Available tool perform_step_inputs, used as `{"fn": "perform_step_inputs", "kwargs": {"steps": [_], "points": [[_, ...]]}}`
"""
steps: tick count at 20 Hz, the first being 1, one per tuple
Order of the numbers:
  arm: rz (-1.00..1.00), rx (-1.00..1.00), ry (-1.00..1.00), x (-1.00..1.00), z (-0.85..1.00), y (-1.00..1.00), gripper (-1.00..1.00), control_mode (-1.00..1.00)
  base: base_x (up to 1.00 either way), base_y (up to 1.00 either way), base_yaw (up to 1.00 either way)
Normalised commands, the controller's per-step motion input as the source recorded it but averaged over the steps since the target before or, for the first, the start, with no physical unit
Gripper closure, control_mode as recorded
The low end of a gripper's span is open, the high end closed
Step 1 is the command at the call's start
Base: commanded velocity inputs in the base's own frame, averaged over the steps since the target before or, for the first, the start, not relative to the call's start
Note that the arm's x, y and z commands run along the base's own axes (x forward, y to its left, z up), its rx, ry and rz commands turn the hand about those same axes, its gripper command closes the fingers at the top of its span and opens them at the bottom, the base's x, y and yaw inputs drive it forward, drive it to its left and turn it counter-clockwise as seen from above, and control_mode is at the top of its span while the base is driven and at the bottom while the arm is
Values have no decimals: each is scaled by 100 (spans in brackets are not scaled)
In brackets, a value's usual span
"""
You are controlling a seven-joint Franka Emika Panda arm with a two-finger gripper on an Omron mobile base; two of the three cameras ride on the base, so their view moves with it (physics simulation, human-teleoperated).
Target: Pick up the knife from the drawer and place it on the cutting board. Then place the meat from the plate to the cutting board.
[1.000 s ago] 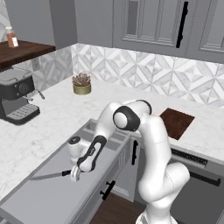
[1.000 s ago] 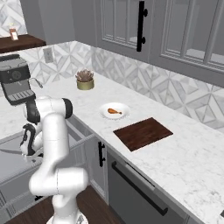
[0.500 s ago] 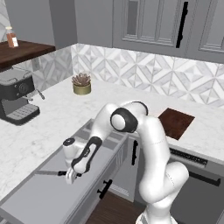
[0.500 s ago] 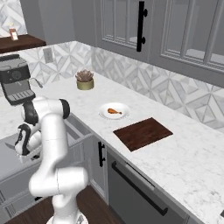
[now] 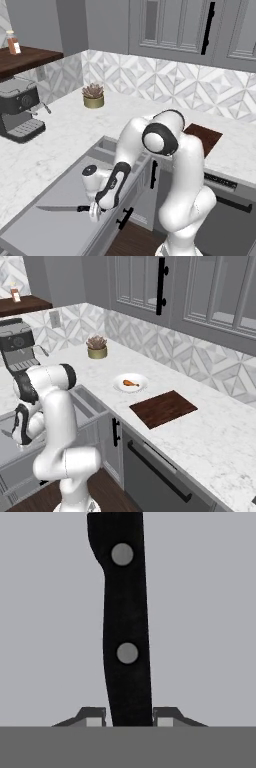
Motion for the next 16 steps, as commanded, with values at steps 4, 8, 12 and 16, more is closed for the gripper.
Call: {"fn": "perform_step_inputs", "kwargs": {"steps": [4, 8, 12, 16], "points": [[11, 2, 5, -32, 100, -70, 100, -100, 0, 0, 0], [2, 0, 18, -2, 100, -49, 100, -100, 0, 0, 0], [0, 0, 23, 0, 100, -36, 100, -100, 0, 0, 0], [0, 0, 23, 0, 100, -55, 100, -100, 0, 0, 0]]}}
